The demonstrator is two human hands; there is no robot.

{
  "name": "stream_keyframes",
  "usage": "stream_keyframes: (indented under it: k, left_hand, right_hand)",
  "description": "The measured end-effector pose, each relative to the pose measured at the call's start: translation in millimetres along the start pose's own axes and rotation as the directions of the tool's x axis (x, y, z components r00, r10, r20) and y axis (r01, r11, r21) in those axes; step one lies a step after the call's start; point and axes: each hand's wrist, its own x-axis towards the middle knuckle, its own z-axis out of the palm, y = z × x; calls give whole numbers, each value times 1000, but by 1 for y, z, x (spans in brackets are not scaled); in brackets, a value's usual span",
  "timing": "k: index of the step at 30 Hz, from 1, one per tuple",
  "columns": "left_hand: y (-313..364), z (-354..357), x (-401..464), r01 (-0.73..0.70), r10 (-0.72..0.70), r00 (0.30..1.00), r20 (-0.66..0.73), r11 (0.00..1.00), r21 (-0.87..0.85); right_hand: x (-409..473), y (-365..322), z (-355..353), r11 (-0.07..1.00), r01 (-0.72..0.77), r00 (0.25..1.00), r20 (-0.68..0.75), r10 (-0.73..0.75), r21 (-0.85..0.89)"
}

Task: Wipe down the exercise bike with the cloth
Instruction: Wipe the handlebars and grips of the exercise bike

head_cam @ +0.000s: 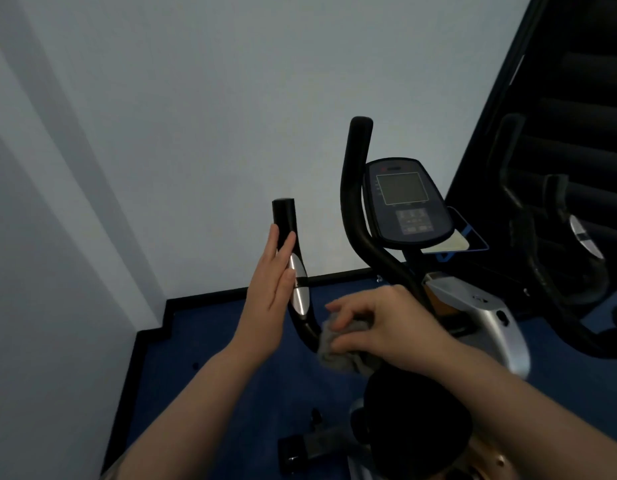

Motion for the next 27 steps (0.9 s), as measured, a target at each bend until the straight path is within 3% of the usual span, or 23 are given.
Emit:
stream_keyframes:
  k: [3,7,11,15,19,22,24,27]
  left_hand:
    - [0,2,-2,14,-14,1000,-16,1000,-9]
    - [-2,0,-2,11,-11,1000,3,1000,-2]
    - [-1,5,-3,15,-15,999,-37,1000,-10]
    - [2,6,-4,24,-25,999,-47,1000,-17]
    - [4,-1,-3,37,-37,999,-3,999,-13]
    - [2,-15,3,53,-52,998,28,997,-54]
    - [0,-30,12,39,-39,998,52,999,-2]
    - [-1,-51,30,52,-58,994,91,997,59]
  right_hand:
    - [3,0,10,998,55,999,1,-55,31]
    - [-1,19,-32,975,75,989,141,-46,-210]
    - [-4,21,-35,933,142,982,167,-91,-331]
    - [0,14,-10,986,118,989,101,-107,-116]
    - [-1,22,-15,988,-20,998,52,28,-154]
    - [2,16,-6,982,-37,997,63,49,-183]
    - [7,6,10,998,-42,997,69,45,-55]
    - [18,-3,25,975,-124,990,-40,134,186]
